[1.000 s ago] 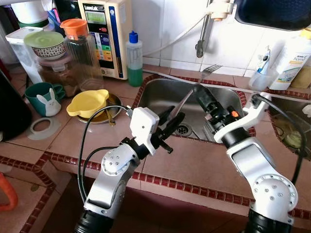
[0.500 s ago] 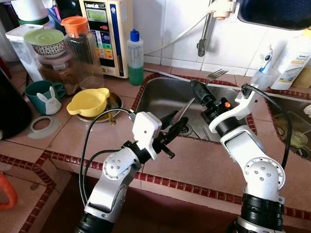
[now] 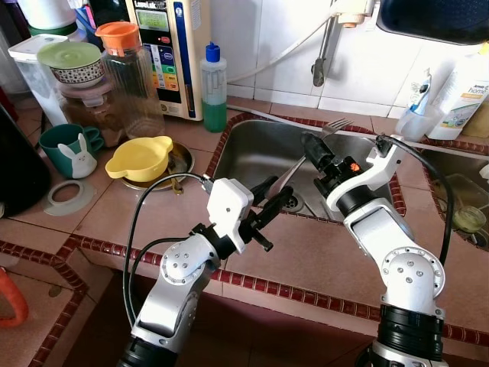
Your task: Kitchen organization
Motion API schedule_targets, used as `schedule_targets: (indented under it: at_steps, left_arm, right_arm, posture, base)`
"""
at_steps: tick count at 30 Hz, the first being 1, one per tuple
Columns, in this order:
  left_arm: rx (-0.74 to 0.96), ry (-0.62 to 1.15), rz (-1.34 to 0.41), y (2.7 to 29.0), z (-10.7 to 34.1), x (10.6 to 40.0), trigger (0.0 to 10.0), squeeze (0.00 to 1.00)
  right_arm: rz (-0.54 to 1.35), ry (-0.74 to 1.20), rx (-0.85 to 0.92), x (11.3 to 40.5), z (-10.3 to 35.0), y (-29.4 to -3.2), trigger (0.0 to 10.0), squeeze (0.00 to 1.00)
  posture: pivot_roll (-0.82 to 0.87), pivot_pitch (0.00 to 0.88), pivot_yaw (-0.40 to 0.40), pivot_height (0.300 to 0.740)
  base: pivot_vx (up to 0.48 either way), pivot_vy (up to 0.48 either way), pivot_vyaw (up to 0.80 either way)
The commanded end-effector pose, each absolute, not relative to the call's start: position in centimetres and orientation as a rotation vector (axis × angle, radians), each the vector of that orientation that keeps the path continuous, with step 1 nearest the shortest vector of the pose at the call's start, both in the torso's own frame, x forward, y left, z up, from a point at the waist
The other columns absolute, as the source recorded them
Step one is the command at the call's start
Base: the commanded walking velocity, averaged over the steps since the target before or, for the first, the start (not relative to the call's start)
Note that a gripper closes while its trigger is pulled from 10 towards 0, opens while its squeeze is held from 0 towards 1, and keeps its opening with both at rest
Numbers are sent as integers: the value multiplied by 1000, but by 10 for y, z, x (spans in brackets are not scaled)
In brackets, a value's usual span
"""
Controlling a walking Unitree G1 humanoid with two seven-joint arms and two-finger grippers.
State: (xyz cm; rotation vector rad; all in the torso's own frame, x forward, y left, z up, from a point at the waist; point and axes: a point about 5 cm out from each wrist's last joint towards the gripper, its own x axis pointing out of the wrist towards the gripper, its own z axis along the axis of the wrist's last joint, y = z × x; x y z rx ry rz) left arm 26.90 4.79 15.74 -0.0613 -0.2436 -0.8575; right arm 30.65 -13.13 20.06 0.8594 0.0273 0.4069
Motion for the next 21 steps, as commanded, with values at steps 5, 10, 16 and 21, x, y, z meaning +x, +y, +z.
schedule_targets:
  at_steps: [5,10,16,21]
  left_arm:
    - [-51,-270,-859,47,162,269,6588,0]
    - [-46,-267,-857,47,162,269,10000,0]
    - [-41,-264,-858,47,162,270,10000,0]
    - [-37,-262,-856,48,162,272,10000,0]
  right_arm:
    - [374,48,864,308,195,-135,0,0]
    - [353,42,859,308,194,-138,0,0]
    - [339,36,858,308,193,-138,0,0]
    - [307,25,857,309,192,-142,0,0]
  posture:
    - [6,15,-20,740]
    - [6,11,-15,740]
    - [5,10,-7,740]
    - [6,8,-4,740]
  base:
    - [0,0,0]
    - [0,0,0]
    - [0,0,0]
    - [0,0,0]
